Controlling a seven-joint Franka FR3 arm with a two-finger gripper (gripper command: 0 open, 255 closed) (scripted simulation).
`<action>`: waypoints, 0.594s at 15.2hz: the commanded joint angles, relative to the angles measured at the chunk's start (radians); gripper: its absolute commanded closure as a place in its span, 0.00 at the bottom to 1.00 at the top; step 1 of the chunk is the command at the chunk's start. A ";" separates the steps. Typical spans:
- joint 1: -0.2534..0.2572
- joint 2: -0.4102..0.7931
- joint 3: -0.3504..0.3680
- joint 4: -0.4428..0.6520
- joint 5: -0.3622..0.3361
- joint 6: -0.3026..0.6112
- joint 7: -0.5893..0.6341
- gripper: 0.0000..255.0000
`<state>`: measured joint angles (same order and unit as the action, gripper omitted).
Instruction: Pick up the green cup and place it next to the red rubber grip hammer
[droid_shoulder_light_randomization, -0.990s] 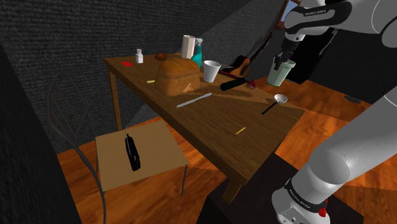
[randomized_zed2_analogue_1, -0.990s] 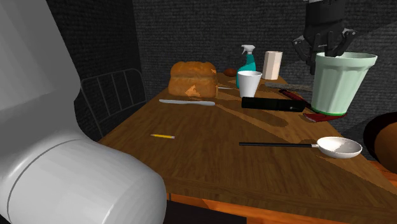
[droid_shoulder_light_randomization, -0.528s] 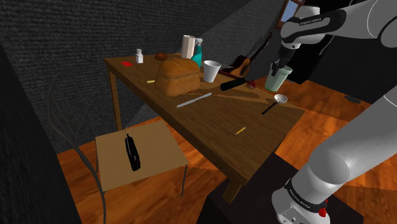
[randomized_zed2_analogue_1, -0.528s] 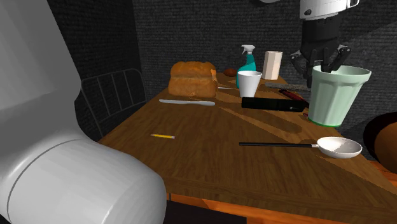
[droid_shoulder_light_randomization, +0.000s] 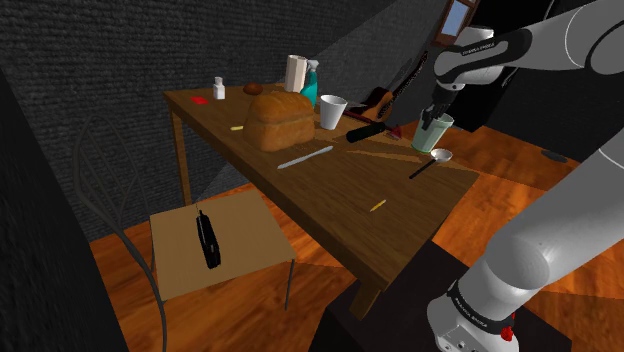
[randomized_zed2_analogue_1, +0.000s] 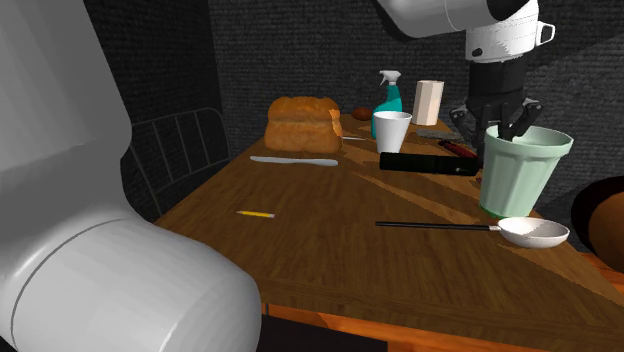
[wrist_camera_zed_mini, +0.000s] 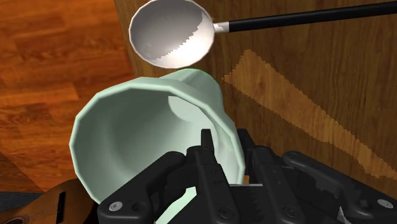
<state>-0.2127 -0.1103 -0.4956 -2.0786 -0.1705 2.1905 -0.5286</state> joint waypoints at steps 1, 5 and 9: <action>0.000 0.002 0.000 -0.016 -0.001 0.019 0.003 1.00; 0.000 0.002 0.000 -0.015 -0.001 0.019 0.003 1.00; 0.000 0.002 0.000 -0.016 -0.001 0.019 0.003 0.00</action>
<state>-0.2128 -0.1080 -0.4960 -2.0944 -0.1711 2.2091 -0.5260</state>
